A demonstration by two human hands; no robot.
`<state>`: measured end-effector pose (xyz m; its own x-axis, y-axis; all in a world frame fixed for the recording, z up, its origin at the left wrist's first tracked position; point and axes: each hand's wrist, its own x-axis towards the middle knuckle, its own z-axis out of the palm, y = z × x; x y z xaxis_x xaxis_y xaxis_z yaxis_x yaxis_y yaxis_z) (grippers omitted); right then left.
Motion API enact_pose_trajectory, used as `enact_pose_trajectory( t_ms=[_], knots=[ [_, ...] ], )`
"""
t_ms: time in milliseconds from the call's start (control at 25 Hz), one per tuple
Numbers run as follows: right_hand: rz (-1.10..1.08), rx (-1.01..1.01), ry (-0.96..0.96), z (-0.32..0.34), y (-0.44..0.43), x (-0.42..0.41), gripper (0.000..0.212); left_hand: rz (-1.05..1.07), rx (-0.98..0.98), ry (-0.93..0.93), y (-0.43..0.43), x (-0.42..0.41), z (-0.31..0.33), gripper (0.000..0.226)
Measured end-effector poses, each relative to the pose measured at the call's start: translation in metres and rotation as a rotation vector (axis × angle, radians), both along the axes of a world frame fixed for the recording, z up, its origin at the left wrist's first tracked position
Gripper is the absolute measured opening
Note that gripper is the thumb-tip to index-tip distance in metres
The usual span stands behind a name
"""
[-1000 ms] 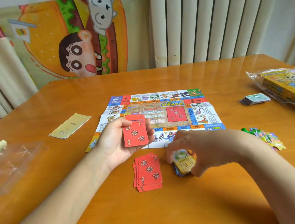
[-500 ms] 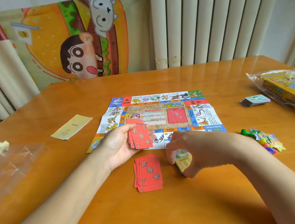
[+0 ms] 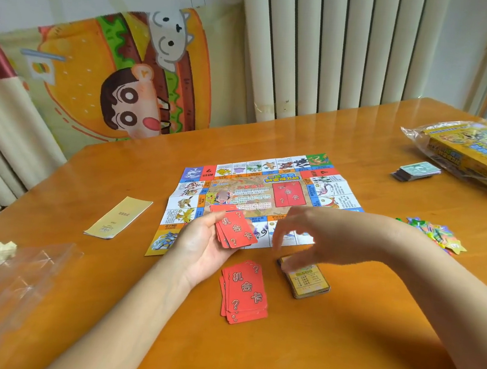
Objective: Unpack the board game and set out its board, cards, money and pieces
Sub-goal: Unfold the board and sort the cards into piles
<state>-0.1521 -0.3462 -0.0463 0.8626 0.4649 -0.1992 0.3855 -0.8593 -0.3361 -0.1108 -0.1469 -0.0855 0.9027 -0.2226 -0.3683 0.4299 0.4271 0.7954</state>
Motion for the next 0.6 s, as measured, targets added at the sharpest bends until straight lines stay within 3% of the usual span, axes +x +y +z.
enact_pose_trajectory(
  t_ms=[80,160,320,480,600],
  knots=[
    [-0.074,0.084,-0.151,-0.002,-0.001,0.007,0.024,-0.016,-0.02,-0.063,0.001,-0.001,0.001,0.026],
    [-0.194,0.292,-0.229,-0.005,0.001,0.012,0.024,-0.033,-0.032,-0.155,0.003,-0.002,0.003,0.024],
    [-0.286,0.774,-0.095,-0.008,0.012,0.014,0.041,-0.049,0.163,-0.33,-0.002,-0.011,0.005,0.027],
    [-0.303,0.892,0.022,-0.015,0.023,0.017,0.024,-0.08,0.25,-0.355,-0.001,-0.018,0.003,0.043],
    [-0.391,0.981,0.013,-0.015,0.022,0.02,0.021,-0.123,0.158,-0.307,0.001,-0.017,0.009,0.042]
  ],
)
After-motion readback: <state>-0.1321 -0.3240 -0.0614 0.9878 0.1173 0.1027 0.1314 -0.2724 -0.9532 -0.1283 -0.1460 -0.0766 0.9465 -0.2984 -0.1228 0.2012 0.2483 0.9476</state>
